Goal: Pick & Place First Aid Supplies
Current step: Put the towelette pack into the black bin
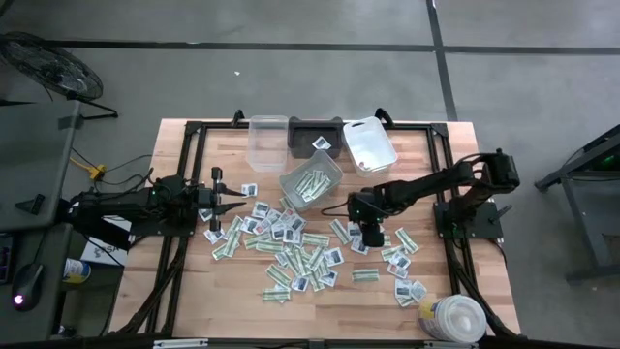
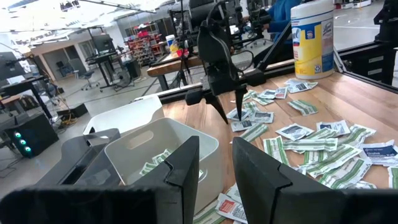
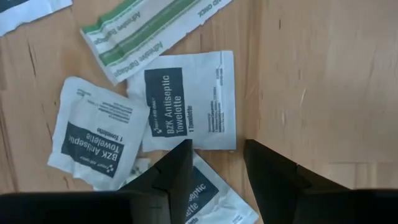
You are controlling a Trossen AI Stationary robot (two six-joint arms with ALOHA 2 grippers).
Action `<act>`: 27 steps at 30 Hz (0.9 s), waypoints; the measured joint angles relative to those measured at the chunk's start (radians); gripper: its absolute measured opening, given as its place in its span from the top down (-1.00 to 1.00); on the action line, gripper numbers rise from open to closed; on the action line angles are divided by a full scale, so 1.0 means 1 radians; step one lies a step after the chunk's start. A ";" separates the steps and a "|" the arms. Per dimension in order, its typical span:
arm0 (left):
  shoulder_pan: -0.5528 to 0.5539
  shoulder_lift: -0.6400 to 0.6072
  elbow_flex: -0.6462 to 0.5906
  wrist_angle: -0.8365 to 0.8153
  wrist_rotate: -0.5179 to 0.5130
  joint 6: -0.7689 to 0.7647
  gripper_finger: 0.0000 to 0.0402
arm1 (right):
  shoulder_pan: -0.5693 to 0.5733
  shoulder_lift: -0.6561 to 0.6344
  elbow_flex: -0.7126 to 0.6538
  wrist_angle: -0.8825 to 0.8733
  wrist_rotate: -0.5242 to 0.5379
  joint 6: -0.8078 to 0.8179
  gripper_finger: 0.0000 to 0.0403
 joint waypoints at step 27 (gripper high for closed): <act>0.000 0.000 0.000 0.000 0.000 0.000 0.52 | 0.005 -0.001 -0.005 0.010 0.040 -0.088 0.30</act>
